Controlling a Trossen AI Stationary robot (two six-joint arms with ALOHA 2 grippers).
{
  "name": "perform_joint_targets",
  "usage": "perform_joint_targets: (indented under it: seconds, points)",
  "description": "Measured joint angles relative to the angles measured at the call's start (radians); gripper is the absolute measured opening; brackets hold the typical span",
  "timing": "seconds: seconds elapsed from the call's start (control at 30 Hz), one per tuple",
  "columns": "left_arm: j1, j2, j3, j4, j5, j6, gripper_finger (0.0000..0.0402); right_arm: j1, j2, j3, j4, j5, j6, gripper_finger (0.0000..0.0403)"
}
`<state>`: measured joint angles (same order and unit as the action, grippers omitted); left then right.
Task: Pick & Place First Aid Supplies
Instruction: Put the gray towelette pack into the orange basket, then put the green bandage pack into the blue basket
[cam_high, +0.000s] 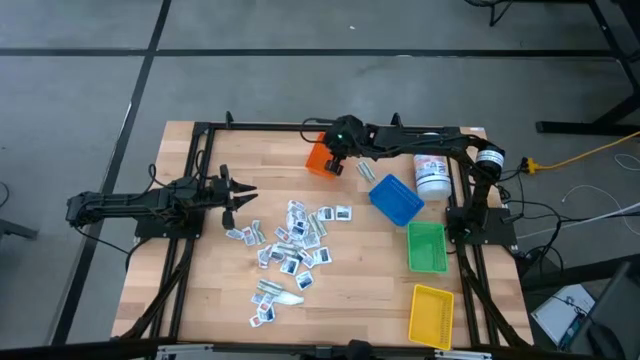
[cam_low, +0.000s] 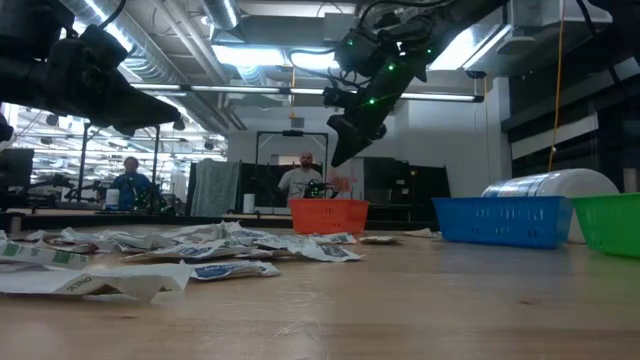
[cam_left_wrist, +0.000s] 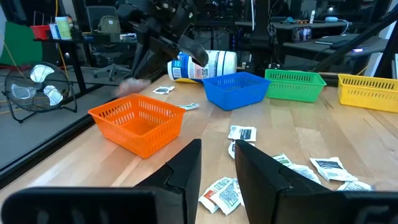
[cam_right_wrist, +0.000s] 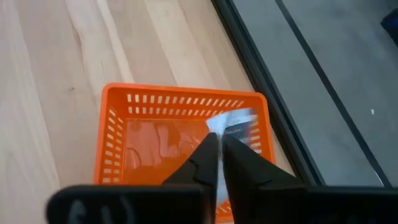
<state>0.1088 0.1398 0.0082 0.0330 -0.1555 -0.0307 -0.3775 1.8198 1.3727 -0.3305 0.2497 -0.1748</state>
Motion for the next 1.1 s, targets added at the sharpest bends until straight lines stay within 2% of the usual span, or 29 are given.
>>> perform_joint_targets:
  seconds: [0.27, 0.4, 0.57, 0.7, 0.93, 1.1]
  points:
    - [0.000, 0.000, 0.000, 0.000, 0.000, 0.000, 0.0093, 0.000, 0.000, 0.000, -0.002, 0.000, 0.051, 0.0101]
    - [0.000, 0.000, 0.000, 0.000, 0.000, 0.000, 0.0091, 0.000, 0.000, 0.000, -0.003, -0.019, 0.069, 0.0121]
    - [0.000, 0.000, 0.000, 0.000, 0.000, 0.000, 0.0093, 0.000, 0.000, 0.000, -0.010, -0.109, 0.097, 0.0125]
    - [0.000, 0.000, 0.000, 0.000, 0.000, 0.000, 0.0091, -0.007, 0.000, 0.000, -0.081, -0.113, 0.118, 0.0126]
    - [0.000, 0.000, 0.000, 0.000, 0.000, 0.000, 0.0093, -0.084, 0.000, 0.000, -0.344, -0.111, 0.201, 0.0126]
    - [0.000, 0.000, 0.000, 0.000, 0.000, 0.000, 0.0091, -0.115, 0.000, -0.004, -0.415, -0.111, 0.269, 0.0126]
